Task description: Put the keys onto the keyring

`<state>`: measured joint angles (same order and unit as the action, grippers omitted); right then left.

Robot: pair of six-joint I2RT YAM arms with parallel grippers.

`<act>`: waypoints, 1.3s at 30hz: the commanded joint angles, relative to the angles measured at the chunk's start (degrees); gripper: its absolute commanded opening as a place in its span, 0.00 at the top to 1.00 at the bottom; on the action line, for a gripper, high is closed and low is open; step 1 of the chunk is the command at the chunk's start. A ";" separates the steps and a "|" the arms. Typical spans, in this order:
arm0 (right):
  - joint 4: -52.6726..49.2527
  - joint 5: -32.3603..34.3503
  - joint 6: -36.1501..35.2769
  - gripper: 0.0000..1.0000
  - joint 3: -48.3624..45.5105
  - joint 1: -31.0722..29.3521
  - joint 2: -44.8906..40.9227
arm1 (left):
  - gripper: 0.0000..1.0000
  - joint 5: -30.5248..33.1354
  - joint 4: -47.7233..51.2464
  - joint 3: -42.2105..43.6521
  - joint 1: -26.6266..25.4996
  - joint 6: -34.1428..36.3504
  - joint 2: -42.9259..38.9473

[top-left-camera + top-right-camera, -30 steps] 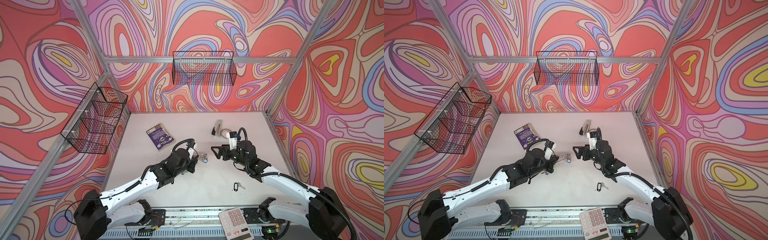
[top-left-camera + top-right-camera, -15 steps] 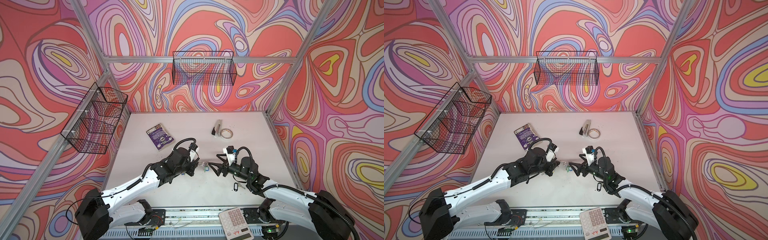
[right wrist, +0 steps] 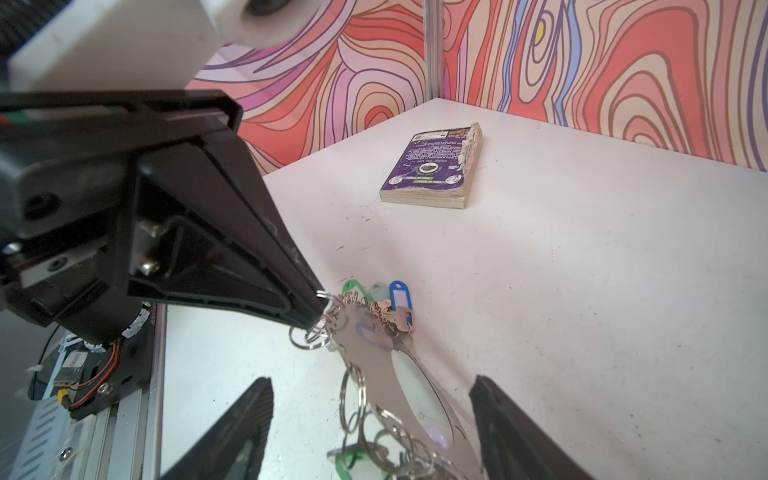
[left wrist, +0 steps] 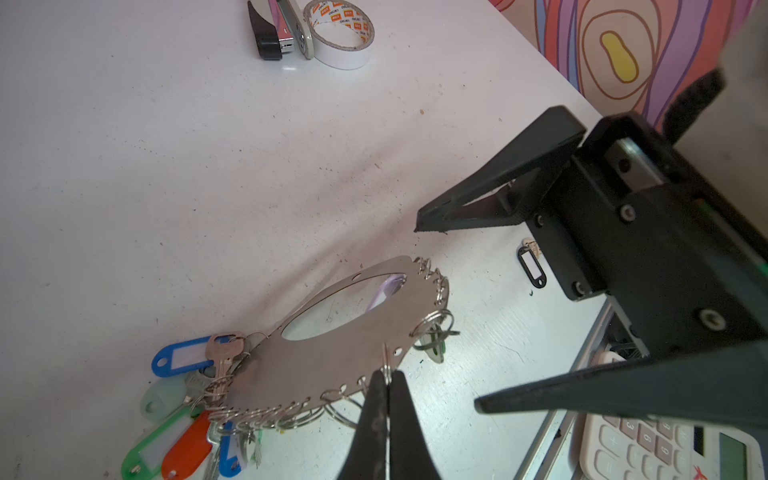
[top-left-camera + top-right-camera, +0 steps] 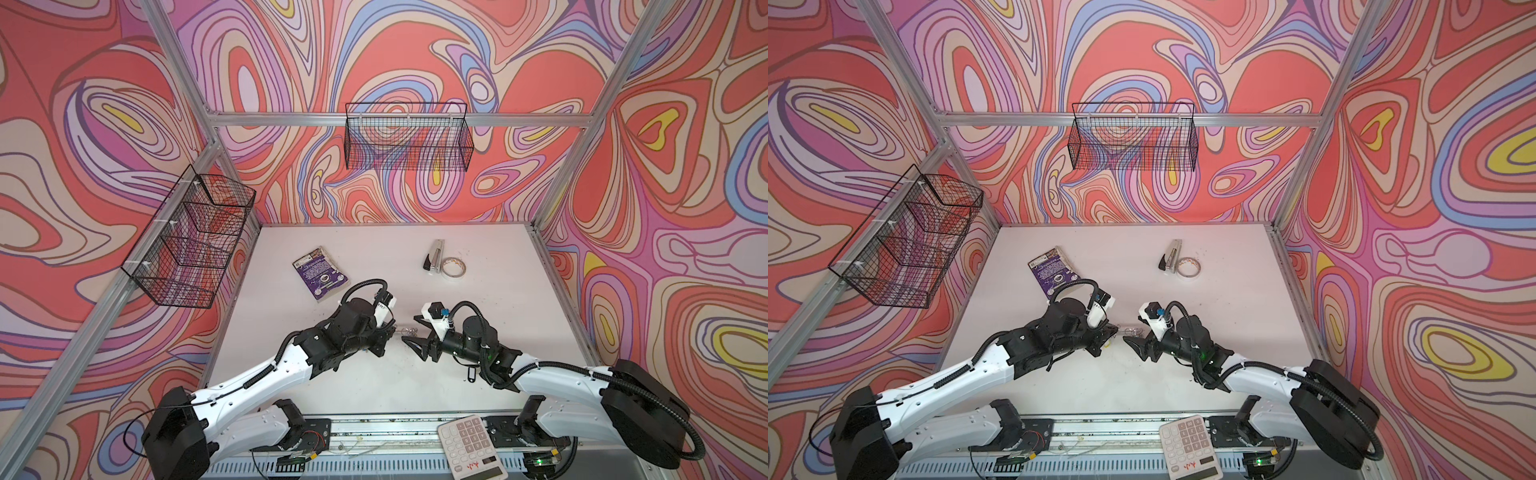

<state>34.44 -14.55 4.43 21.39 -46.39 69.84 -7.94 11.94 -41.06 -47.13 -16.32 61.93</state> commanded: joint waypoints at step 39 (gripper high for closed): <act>-7.08 0.52 -4.93 1.00 5.51 -3.72 7.38 | 1.00 5.30 0.12 -2.07 0.38 -3.00 -0.15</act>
<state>29.50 -13.02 -0.75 26.22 -50.09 76.05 -4.56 12.23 -41.34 -46.83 -19.14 61.45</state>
